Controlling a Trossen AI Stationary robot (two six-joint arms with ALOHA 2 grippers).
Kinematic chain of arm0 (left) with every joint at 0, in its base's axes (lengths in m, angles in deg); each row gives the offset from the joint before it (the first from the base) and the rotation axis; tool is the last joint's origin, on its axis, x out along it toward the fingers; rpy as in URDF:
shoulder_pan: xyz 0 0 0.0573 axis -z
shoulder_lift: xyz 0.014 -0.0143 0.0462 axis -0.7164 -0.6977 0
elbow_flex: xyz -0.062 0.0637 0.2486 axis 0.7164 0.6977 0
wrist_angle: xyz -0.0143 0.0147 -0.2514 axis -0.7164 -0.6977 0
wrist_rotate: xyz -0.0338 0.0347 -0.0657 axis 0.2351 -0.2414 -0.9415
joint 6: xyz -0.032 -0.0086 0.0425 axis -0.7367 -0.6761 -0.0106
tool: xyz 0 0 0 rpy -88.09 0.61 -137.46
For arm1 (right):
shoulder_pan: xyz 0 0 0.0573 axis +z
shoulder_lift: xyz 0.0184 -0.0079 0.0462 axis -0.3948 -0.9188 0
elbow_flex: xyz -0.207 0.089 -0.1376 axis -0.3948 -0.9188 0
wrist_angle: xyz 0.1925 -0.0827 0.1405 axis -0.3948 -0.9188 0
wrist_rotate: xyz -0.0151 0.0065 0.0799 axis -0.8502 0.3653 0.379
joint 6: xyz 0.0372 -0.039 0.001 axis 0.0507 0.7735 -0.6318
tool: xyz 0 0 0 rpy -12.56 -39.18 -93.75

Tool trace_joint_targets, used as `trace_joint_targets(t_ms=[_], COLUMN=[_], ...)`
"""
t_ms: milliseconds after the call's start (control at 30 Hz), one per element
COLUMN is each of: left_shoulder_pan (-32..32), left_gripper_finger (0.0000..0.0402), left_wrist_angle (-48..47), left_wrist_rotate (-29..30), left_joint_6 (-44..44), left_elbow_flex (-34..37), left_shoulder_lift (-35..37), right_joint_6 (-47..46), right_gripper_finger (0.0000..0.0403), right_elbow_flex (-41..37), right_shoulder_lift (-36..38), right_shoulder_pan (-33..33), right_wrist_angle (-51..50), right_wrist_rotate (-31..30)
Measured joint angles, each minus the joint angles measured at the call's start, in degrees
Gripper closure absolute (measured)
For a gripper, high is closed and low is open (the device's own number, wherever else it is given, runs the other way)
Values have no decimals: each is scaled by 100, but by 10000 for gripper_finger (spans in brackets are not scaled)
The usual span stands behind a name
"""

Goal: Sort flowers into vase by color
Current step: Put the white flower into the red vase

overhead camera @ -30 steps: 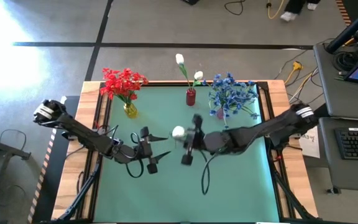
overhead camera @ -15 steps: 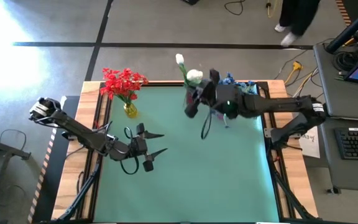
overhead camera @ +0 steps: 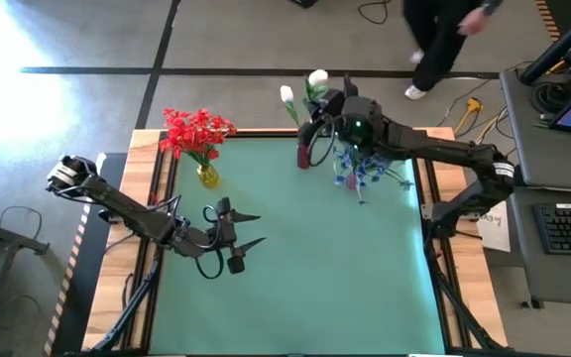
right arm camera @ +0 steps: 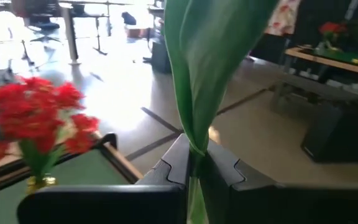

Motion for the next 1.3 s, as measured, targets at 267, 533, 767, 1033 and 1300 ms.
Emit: trace_joint_targets(t_ms=[267,533,767,1033,1300], left_shoulder_pan=[-4,-4,-4,-4,-37], left_gripper_finger=[153,153,153,153,153], left_wrist_angle=[2,-3,-264,-599,-761], left_wrist_rotate=[288,294,743,1032,1038], left_joint_6=[-1,0,3,0,53], left_elbow_flex=[0,0,0,0,0], left_shoulder_lift=[-8,-9,-9,-9,0], right_joint_6=[-65,-3,74,-121,-145], right_gripper_finger=[385,385,385,385,385], right_elbow_flex=[-2,-2,-2,-2,-2], right_shoulder_lift=[-72,-354,-489,-695,-732], right_shoulder_pan=[-266,-348,-523,-643,-644], right_wrist_angle=[-8,-21,-12,-15,-301], right_wrist_rotate=[12,1,-46,-45,-3])
